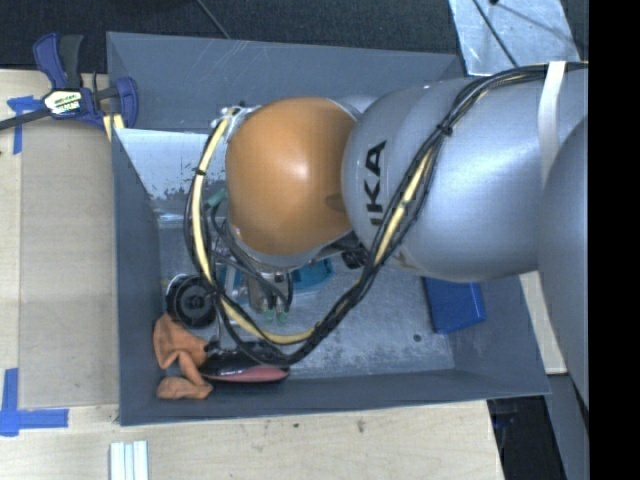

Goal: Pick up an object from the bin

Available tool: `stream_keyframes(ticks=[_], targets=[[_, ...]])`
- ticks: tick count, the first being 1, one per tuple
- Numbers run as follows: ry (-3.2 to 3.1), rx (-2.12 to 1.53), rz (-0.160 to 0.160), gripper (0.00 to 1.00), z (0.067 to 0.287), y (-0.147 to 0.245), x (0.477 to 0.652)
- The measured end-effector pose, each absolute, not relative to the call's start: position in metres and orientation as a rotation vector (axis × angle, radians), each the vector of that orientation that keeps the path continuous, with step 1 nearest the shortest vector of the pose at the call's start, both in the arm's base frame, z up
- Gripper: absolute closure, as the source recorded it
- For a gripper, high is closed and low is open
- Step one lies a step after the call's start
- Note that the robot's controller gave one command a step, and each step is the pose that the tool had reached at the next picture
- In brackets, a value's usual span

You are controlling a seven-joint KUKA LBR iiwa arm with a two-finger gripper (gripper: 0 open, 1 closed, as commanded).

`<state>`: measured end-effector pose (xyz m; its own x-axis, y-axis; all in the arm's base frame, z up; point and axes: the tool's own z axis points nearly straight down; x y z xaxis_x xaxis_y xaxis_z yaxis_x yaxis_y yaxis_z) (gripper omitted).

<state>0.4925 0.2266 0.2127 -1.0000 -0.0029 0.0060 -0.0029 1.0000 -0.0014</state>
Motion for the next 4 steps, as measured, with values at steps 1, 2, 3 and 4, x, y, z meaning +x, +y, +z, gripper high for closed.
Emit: stream_keyframes(ticks=[1,2,3,4], targets=[[-3.144,-0.001,-0.002,0.00,0.217,0.226,0.495],[-3.148,-0.034,-0.004,0.00,0.137,0.224,0.534],[-3.137,-0.072,0.002,0.00,0.082,0.222,0.543],[-3.140,-0.190,-0.003,0.00,0.106,0.225,0.547]])
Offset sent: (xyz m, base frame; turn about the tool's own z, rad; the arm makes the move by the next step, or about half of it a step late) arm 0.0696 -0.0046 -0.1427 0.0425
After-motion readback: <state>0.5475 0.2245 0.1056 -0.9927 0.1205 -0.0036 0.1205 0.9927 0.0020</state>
